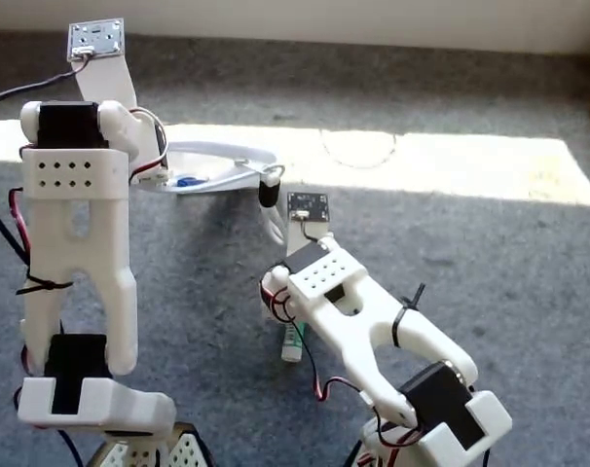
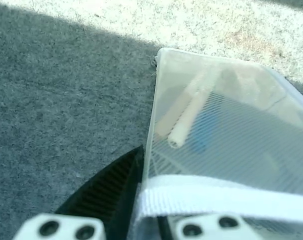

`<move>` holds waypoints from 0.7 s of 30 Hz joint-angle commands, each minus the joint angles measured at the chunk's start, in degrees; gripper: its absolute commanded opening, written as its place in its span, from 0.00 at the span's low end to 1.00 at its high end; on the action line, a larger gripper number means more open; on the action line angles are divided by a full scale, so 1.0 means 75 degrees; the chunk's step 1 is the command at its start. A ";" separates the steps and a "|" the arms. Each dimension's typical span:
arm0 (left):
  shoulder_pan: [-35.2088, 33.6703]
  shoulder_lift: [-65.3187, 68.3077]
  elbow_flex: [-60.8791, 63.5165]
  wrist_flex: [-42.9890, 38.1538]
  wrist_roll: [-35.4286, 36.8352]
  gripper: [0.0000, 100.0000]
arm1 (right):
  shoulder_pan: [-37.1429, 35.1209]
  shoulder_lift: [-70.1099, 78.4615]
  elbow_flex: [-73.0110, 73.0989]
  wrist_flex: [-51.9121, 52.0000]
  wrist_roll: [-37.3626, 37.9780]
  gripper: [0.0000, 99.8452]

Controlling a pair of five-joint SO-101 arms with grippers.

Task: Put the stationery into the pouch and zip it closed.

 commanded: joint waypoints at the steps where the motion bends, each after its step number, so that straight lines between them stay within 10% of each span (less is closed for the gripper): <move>1: -0.0111 0.0064 0.0041 -0.0152 -0.0082 0.01 | 0.0147 -0.0041 -0.0041 -0.0311 -0.0059 0.10; 21: -0.0147 0.0064 0.0041 -0.0129 -0.0082 0.01 | 0.0779 -0.0029 -0.0100 -0.0533 -0.0023 0.20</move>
